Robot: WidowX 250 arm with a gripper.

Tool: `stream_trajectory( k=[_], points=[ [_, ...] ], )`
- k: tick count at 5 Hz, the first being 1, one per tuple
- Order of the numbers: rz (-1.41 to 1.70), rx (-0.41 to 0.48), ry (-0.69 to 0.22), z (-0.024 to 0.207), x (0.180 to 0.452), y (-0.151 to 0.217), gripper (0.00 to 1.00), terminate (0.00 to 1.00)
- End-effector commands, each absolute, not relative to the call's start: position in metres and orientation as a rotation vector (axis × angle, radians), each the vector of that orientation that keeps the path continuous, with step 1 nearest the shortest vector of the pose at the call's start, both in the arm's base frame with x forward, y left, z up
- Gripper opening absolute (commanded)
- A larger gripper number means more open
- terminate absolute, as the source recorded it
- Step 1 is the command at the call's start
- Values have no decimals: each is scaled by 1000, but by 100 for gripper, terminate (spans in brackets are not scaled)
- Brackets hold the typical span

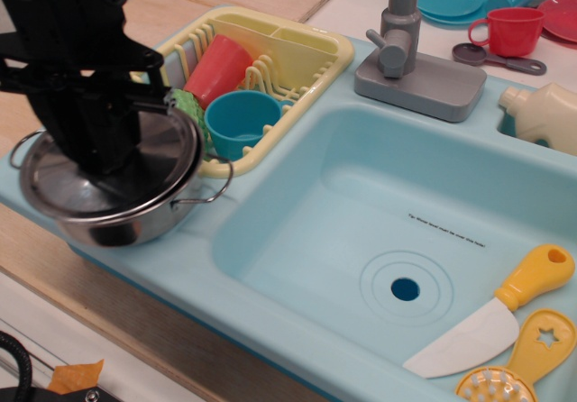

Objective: Take lid off pot or pan

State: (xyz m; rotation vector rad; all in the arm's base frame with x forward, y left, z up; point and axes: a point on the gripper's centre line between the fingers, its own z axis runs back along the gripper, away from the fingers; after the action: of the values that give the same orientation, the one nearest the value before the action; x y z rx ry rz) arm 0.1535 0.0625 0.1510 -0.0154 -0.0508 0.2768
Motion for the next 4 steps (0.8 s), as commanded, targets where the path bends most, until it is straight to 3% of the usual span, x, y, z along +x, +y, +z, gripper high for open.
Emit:
stream_trajectory(
  k=[1,2,4],
  points=[
    [191,22,-168,191,168,40,0,0],
    [96,5,-184,201,182,12,0,0],
    [-107,-90,-158,177,209,-41,0,0]
  ],
)
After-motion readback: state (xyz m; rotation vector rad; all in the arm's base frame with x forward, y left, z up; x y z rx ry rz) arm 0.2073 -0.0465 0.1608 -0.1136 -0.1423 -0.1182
